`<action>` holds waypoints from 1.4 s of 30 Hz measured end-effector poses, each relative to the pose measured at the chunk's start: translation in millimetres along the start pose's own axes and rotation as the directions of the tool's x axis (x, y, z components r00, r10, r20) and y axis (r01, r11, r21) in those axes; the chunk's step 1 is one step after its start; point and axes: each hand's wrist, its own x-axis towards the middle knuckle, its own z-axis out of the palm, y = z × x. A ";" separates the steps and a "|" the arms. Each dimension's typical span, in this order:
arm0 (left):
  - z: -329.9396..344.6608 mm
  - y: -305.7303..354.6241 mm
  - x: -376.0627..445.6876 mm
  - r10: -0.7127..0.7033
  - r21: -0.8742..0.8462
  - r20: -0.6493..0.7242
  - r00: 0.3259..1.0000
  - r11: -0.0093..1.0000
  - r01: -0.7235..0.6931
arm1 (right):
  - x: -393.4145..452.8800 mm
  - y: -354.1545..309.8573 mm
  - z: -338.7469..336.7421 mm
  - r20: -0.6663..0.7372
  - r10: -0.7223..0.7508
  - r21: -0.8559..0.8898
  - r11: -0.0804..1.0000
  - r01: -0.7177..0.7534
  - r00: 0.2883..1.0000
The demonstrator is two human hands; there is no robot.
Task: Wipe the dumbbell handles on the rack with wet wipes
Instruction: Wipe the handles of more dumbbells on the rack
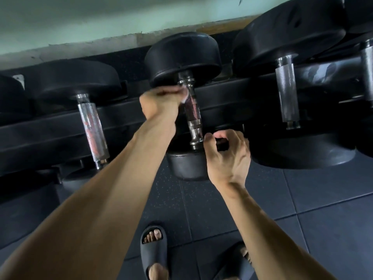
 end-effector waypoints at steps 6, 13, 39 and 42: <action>-18.6 -17.8 -33.6 -0.037 0.150 0.119 0.992 0.989 0.019 | 0.5 0.5 0.4 -0.020 0.002 0.016 1.000 -0.002 1.000; 7.5 5.5 -3.8 0.052 0.071 -0.049 0.997 0.996 -0.048 | 0.5 0.9 0.2 -0.010 -0.005 -0.001 1.000 0.005 1.000; -6.4 -11.9 -22.1 0.141 0.284 0.096 0.985 0.945 -0.163 | 2.4 11.2 -11.9 0.159 -0.103 0.031 0.995 0.100 0.982; -25.8 -29.6 -39.4 0.026 0.495 0.188 0.982 0.861 -0.117 | 2.3 11.2 -10.3 0.143 -0.116 0.021 0.993 0.114 0.983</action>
